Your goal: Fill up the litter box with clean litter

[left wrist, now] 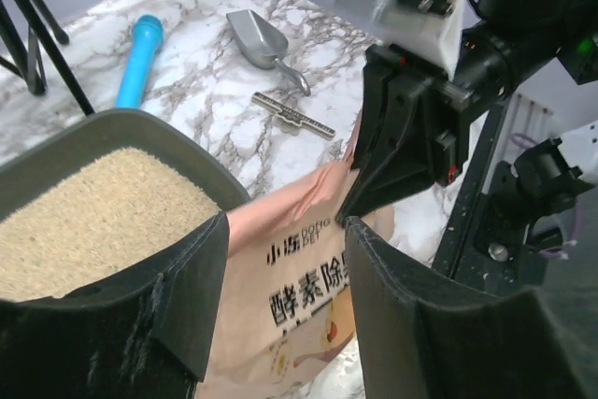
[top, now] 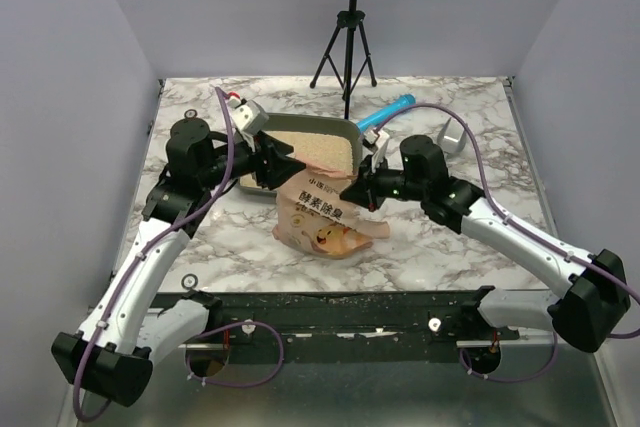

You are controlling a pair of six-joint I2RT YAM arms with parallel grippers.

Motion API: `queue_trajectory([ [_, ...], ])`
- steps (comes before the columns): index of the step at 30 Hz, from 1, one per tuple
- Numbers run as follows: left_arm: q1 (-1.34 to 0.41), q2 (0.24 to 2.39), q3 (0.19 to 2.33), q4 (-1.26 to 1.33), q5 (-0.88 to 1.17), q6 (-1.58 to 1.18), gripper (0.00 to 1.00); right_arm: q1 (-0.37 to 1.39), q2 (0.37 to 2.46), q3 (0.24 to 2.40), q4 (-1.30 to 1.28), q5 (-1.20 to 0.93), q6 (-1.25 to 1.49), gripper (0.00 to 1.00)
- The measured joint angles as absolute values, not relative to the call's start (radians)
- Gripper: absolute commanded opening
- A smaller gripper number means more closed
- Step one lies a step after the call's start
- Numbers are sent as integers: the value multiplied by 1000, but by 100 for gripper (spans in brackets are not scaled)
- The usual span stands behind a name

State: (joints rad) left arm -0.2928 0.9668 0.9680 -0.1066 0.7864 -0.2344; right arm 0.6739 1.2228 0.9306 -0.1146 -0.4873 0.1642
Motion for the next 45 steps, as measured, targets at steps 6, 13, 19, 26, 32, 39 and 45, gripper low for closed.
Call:
queue_trajectory([
  [6,-419,996,1187,-429,654,17,63,781,1218,939,-188,-370,101,1],
  [13,-477,1063,1304,-633,618,183,63,815,1156,941,-239,-333,50,1],
  [19,-486,1069,1317,-680,644,263,64,860,1099,941,-288,-365,-9,0],
  [26,-516,1075,1338,-700,716,305,65,892,1097,941,-313,-367,-51,0],
  [32,-600,1118,1348,-747,722,321,65,902,1103,941,-317,-367,-62,0],
  [39,-657,1158,1336,-775,673,334,65,904,1103,941,-317,-367,-62,0],
  [45,-664,1196,1301,-767,647,344,64,904,1088,941,-324,-366,-62,1],
])
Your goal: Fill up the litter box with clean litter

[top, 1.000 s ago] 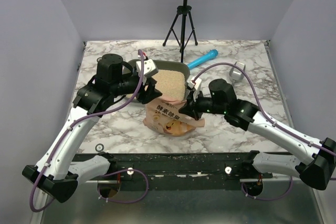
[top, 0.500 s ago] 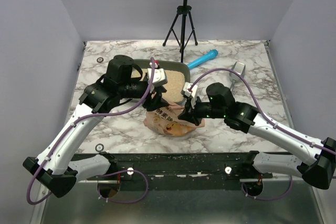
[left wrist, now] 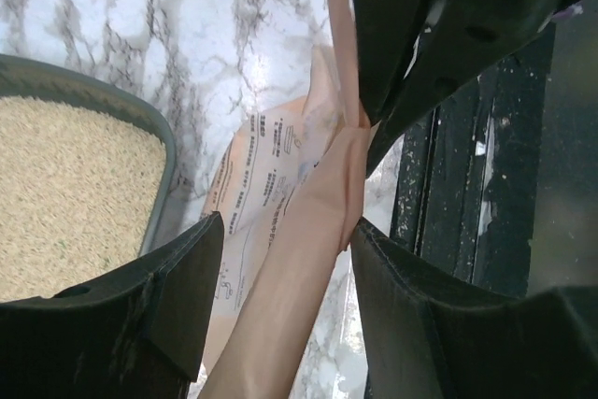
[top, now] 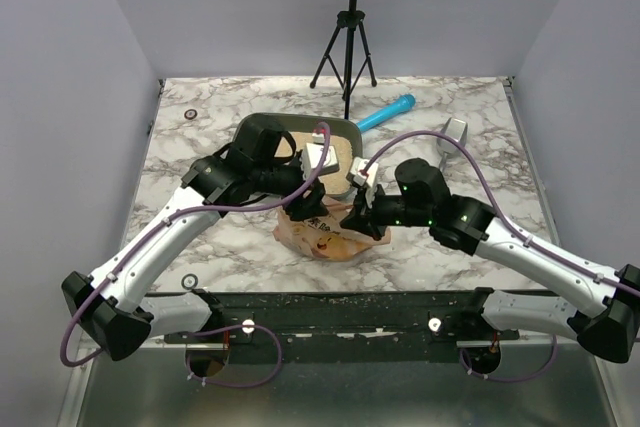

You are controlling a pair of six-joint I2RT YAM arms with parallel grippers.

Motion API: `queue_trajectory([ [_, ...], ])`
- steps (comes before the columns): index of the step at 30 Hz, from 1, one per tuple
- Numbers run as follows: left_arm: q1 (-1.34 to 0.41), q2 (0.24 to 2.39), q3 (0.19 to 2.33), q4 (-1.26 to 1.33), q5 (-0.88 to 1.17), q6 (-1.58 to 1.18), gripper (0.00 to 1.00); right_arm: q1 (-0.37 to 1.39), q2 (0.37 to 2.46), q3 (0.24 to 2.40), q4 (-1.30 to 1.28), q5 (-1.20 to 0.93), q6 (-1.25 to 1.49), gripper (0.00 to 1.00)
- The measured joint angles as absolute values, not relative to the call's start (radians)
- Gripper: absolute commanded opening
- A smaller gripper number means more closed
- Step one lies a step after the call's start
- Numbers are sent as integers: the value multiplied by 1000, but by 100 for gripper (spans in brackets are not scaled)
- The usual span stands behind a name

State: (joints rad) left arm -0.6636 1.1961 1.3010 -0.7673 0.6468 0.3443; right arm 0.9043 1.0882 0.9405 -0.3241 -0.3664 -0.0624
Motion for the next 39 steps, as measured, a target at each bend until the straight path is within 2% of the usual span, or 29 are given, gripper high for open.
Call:
queue_trajectory([
  [6,-664,1222,1229,-764,626,348,62,904,1074,937,-339,-366,-62,0],
  [8,-664,1227,1219,-762,620,348,56,904,1068,936,-343,-364,-62,1],
  [9,-664,1229,1209,-759,619,348,47,904,1066,935,-343,-364,-62,1],
  [12,-664,1244,1202,-754,622,347,9,904,1065,930,-343,-363,-61,1],
  [13,-664,1249,1202,-751,623,349,1,904,1065,930,-343,-360,-61,0],
  [17,-672,1251,1185,-733,619,350,0,904,1066,927,-350,-351,-53,2],
  [20,-677,1205,1137,-675,590,335,0,904,1066,927,-349,-328,-41,19],
  [23,-685,1090,1031,-578,527,321,0,904,1066,931,-347,-299,-22,49],
  [25,-686,987,947,-500,487,317,0,905,1065,942,-350,-279,-17,55],
  [31,-695,659,690,-295,363,284,0,909,1030,986,-408,-176,-17,59],
  [39,-695,363,446,-129,253,297,0,909,1052,1037,-466,-102,-75,59],
])
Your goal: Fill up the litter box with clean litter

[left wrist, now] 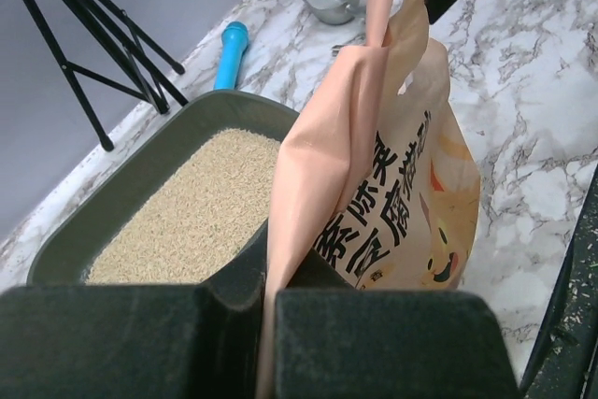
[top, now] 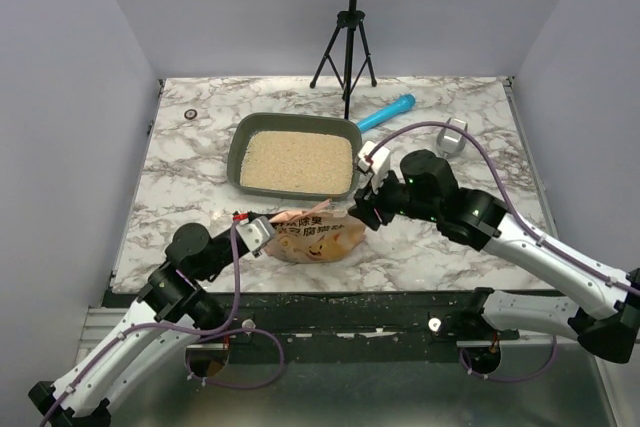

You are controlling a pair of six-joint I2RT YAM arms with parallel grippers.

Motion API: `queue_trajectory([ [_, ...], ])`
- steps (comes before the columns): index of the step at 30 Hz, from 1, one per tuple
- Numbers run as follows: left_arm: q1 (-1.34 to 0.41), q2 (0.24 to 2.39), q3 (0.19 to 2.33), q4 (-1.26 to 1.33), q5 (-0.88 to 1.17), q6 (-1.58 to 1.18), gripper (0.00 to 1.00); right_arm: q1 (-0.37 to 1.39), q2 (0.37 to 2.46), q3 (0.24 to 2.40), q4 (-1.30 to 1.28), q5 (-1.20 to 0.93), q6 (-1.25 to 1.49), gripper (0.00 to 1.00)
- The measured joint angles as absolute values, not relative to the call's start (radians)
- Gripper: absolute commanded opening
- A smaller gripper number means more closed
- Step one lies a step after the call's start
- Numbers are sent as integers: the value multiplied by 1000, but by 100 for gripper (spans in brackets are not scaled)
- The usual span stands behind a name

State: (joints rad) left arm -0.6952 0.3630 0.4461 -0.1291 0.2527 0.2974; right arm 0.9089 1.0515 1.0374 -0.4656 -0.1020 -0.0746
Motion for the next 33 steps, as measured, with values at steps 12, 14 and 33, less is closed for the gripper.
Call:
queue_trajectory([
  [12,-695,249,353,-53,257,290,0,892,1231,1189,-496,-162,-389,44],
  [14,-695,217,336,-49,257,282,0,881,1239,1208,-518,-208,-442,33],
  [33,-695,173,303,-25,258,241,0,869,1395,1277,-723,-488,-596,0],
])
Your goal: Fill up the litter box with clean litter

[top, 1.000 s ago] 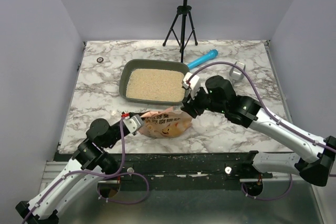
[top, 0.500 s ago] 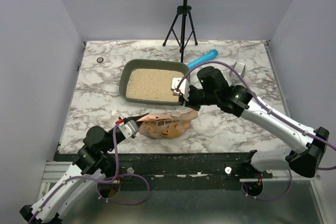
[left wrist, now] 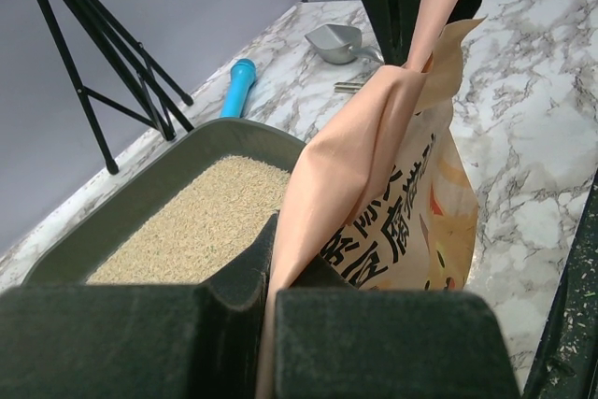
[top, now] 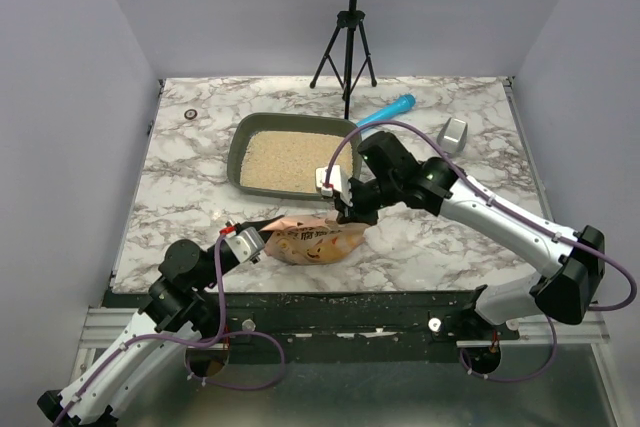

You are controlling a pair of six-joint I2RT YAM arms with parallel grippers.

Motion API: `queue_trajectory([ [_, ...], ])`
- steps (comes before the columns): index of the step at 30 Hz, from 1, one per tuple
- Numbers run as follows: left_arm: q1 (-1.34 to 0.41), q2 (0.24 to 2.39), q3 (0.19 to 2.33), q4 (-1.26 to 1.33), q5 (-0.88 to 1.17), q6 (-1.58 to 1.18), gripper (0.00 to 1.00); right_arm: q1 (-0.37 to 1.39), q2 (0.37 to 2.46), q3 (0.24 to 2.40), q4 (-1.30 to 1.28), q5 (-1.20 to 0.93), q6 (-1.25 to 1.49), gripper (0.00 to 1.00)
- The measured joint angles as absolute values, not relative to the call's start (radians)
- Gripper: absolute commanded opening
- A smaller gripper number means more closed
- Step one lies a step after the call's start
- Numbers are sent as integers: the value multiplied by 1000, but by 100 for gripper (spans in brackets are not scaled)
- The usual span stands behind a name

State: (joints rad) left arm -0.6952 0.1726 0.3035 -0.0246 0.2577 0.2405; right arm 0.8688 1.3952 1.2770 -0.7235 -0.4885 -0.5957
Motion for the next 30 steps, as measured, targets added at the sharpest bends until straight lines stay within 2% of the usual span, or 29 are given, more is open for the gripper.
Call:
queue_trajectory([
  [18,-695,192,302,-1,269,227,0,868,1514,1319,-787,-616,-617,1],
  [30,-695,199,302,6,281,223,0,868,1624,1310,-739,-637,-508,34],
])
